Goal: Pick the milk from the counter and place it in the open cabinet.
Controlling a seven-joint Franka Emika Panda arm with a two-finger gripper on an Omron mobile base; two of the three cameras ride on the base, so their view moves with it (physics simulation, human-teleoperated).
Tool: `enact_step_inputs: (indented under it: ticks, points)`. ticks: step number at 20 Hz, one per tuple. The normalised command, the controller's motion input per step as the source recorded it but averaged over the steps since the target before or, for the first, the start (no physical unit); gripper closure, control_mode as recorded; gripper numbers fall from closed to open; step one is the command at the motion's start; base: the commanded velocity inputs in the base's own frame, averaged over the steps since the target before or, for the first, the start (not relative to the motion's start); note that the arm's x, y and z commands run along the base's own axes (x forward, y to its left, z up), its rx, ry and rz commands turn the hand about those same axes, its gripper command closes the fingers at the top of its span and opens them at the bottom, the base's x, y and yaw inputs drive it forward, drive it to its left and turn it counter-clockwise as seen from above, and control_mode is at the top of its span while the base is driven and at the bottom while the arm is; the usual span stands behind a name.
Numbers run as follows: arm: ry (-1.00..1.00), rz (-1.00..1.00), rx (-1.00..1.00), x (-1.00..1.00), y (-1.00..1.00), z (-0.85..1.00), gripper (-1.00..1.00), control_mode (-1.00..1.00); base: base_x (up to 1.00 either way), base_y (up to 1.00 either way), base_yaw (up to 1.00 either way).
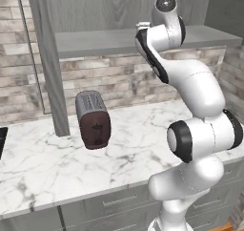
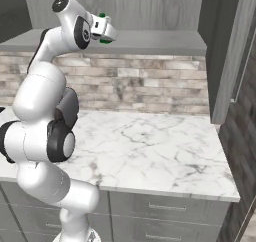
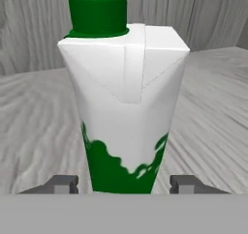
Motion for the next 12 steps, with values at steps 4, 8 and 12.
enact_step_inputs:
  ticks: [4, 8, 12]
  points:
    - [0.0, 0.0, 0.0, -0.15, 0.0, 0.05, -1.0, -1.0, 0.0, 0.0, 0.0]
    - [-0.15, 0.01, 0.0, -0.82, 0.04, 0.19, -1.0, -1.0, 0.0, 0.0, 0.0]
    - [-0.26, 0.04, -0.01, -1.0, 0.03, 0.01, -1.0, -1.0, 0.0, 0.0, 0.0]
